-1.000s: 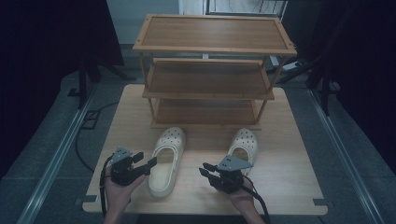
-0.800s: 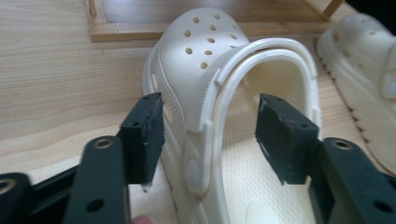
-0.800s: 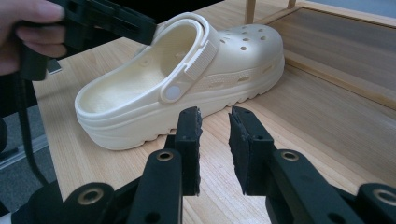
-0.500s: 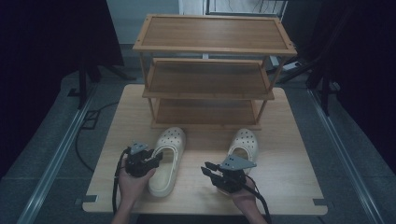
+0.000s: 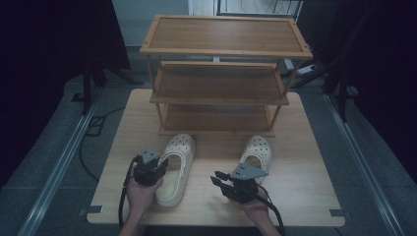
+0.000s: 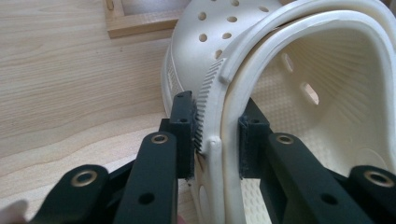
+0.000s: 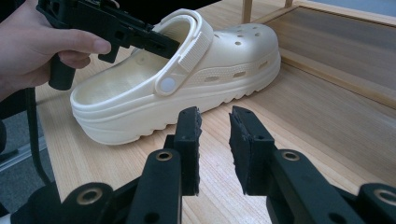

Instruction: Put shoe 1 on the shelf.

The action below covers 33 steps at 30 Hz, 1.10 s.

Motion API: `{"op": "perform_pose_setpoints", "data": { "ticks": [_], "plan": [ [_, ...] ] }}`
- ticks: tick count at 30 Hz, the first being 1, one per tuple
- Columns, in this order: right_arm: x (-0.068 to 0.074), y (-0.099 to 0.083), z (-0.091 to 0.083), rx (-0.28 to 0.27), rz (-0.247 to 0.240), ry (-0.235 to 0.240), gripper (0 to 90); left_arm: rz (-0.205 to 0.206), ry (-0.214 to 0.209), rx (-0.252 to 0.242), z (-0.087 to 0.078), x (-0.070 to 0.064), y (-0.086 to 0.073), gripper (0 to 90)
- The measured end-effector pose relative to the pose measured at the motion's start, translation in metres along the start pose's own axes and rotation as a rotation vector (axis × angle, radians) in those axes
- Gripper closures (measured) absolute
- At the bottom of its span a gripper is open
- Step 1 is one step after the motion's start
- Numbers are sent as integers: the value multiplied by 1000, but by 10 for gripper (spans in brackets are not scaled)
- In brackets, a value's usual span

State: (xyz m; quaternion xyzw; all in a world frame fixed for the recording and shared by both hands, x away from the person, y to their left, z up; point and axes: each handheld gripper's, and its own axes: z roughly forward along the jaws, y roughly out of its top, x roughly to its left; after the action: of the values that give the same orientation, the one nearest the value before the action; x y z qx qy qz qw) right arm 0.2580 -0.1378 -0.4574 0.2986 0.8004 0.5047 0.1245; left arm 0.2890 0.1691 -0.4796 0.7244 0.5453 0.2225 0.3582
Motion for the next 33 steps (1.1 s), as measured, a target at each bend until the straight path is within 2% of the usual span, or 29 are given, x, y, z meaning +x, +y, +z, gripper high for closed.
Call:
{"op": "perform_pose_setpoints", "data": {
  "ticks": [5, 8, 16, 21, 23, 27, 30, 33],
  "plan": [
    [0, 0, -1, -4, -2, -1, 730, -14, -4, -13, -2, 4, 1, 750],
    [-2, 0, -2, -7, 2, -3, 729, -35, -19, -39, -7, 9, 2, 755],
    [-5, -1, -4, -8, 7, -12, 729, -53, -36, -88, -19, 13, 5, 755],
    [-6, -2, -4, -12, 18, -12, 729, -68, -70, -117, -26, 15, 8, 753],
    [-7, -2, -4, -13, 28, 2, 728, -66, -82, -130, -27, 14, 8, 753],
    [-8, -2, -5, -16, 35, 6, 726, -51, -72, -136, -27, 12, 10, 752],
    [-9, -2, -6, -20, 41, 7, 724, -56, -83, -141, -28, 12, 11, 752],
    [-11, -2, -8, -21, 60, 15, 719, -39, -84, -143, -28, 9, 15, 751]
  ]
}}
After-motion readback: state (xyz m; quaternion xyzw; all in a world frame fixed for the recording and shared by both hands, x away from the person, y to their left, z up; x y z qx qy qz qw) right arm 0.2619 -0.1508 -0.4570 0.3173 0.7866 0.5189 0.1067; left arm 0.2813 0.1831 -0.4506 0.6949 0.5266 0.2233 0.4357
